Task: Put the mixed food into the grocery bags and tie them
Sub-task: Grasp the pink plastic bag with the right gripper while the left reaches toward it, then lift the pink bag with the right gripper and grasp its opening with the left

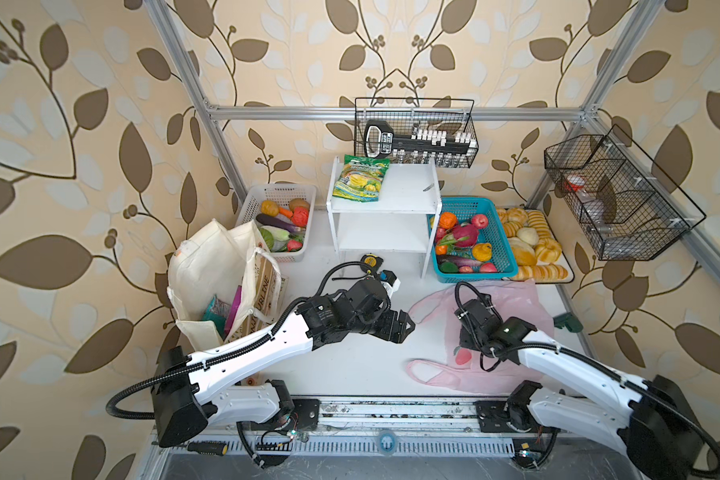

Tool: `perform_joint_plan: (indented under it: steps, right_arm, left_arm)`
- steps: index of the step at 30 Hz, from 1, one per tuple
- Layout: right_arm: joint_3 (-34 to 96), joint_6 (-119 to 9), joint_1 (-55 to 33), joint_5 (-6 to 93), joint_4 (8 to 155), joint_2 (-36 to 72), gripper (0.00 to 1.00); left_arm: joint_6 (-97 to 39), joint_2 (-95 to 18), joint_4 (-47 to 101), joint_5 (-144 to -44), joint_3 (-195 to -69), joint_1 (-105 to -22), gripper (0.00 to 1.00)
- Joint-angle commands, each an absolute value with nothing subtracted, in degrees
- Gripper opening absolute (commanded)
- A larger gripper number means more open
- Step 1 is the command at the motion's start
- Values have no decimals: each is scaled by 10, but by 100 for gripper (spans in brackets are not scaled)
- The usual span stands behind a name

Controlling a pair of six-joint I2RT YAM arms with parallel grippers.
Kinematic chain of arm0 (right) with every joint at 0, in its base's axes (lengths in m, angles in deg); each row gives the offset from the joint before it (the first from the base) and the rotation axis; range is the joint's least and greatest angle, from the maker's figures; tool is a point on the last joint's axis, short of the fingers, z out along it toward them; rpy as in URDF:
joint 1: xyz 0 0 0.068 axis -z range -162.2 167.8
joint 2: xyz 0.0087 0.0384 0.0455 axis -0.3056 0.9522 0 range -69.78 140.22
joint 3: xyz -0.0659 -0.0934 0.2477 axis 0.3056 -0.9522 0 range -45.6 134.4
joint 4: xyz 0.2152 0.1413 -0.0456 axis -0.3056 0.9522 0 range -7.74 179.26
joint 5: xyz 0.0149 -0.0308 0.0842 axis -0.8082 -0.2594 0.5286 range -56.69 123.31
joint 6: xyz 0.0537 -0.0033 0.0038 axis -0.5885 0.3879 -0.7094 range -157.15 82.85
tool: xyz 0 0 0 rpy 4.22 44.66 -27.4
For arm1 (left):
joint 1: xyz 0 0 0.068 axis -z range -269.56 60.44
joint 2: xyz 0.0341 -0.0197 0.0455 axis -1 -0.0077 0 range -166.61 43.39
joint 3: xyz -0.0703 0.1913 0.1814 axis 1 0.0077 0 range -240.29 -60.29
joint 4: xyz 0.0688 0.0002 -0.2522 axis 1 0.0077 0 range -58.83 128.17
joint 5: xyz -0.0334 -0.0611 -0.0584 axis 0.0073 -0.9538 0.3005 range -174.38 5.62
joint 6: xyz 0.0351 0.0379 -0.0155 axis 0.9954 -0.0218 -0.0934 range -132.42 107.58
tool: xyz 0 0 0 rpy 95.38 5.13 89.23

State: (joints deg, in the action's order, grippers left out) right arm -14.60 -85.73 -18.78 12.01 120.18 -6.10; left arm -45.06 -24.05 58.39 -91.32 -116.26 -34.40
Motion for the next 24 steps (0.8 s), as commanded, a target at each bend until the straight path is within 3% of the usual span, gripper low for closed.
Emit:
perform_joint_plan:
  steps: [1, 2, 5, 7, 11, 16, 19, 24]
  right_arm:
    - [-157, -865, -197, 99, 1181, -27, 39]
    - [-156, -863, -202, 103, 1176, -16, 34]
    - [-130, -873, -244, 64, 1204, -12, 8]
    - [-108, -874, -267, 50, 1225, -30, 0]
    - [-65, -858, -297, 105, 1242, -78, 0]
    - [-1, -858, -345, 233, 1221, -148, 0]
    - [30, -880, -347, 309, 1187, -174, 0]
    - [65, -877, -331, 402, 1117, -193, 0]
  left_arm:
    - [-454, -217, 575, -857, -1152, -343, 85]
    - [-456, -216, 578, -849, -1148, -343, 85]
    - [-465, -212, 599, -819, -1147, -344, 86]
    - [-468, -203, 607, -799, -1143, -344, 87]
    - [-481, -172, 621, -746, -1126, -347, 91]
    - [-475, -114, 674, -775, -1137, -386, 94]
    - [-467, -57, 710, -797, -1147, -416, 96]
    - [-462, 49, 770, -730, -1182, -425, 97]
